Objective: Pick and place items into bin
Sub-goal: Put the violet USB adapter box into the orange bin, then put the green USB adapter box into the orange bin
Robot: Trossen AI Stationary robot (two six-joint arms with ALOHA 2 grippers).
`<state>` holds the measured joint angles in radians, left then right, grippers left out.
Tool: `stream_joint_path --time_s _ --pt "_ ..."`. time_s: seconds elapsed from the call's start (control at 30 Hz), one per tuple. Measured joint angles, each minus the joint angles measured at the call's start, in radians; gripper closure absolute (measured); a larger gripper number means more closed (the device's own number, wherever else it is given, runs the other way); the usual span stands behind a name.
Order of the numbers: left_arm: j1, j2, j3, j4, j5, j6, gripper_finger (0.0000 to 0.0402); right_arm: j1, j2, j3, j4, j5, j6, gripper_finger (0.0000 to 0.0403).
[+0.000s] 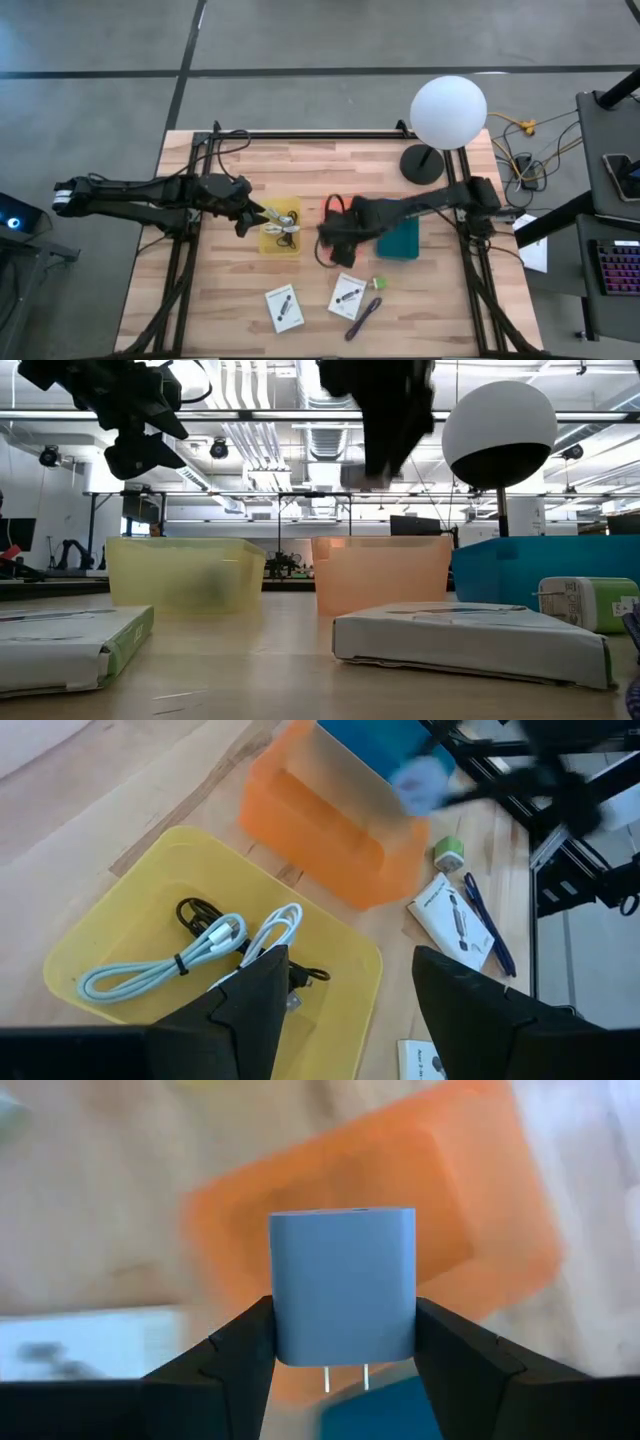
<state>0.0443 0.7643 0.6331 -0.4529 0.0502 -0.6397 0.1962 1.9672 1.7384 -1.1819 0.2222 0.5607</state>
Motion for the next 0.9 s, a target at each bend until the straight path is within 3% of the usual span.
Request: stream_joint_path --time_s 0.17,0.5,0.7,0.9 --pt "0.000 -0.001 0.000 -0.004 0.006 -0.001 0.0204 -0.047 0.044 -0.042 0.049 -0.065 -0.217 0.0183" --pt "0.000 0.001 0.000 -0.006 0.026 -0.001 0.0204 -0.020 0.053 0.005 -0.030 -0.045 -0.225 0.0104" --pt "0.000 0.006 0.000 -0.004 0.026 0.001 0.0204 0.130 0.030 0.012 -0.164 -0.048 -0.268 0.0098" --pt "0.000 0.006 0.000 -0.002 0.026 0.005 0.0204 0.301 0.035 0.003 -0.157 -0.057 -0.152 0.0106"
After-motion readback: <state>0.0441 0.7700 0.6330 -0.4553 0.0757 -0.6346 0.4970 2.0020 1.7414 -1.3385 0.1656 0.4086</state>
